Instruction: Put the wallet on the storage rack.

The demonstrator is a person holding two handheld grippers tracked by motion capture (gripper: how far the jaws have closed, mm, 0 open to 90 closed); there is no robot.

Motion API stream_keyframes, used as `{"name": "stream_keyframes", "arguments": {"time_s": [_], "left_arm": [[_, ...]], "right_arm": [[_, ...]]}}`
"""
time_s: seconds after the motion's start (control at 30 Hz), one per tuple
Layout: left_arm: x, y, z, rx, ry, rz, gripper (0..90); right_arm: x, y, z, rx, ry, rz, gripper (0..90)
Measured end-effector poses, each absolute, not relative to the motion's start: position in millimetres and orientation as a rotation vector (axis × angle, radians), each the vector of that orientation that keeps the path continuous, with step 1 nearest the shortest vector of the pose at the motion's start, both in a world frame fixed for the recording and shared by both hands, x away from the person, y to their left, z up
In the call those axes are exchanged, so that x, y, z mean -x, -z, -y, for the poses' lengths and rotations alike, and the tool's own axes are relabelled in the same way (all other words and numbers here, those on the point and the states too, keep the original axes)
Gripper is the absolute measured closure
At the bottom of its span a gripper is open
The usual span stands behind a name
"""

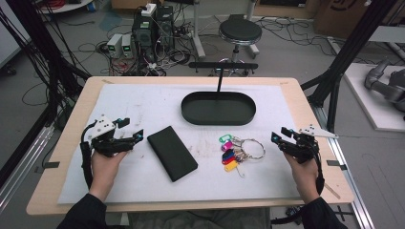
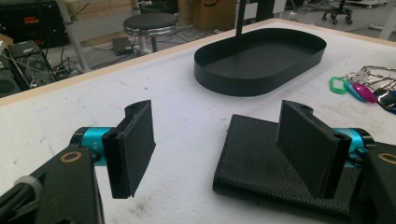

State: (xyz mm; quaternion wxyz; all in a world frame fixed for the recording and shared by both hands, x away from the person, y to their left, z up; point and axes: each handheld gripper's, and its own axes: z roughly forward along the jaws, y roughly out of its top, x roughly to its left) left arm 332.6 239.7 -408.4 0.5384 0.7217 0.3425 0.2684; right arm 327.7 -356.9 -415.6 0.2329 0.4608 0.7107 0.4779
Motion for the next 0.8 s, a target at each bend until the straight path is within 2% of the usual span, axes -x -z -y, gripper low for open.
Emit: {"name": "stream_keyframes", "arguments": {"time_s": [0.27, 0.8], "left_arm": [[-332, 409, -235, -1.747, -0.645, -0.799, 27.7], [-329, 414, -242, -1.747, -0.637, -0.831, 28.4]], "right_arm": [[-337, 427, 351, -1.326, -1.234, -2.043, 61.9], [-350, 443, 330, -1.374, -1.073, -2.202, 73.4]]}}
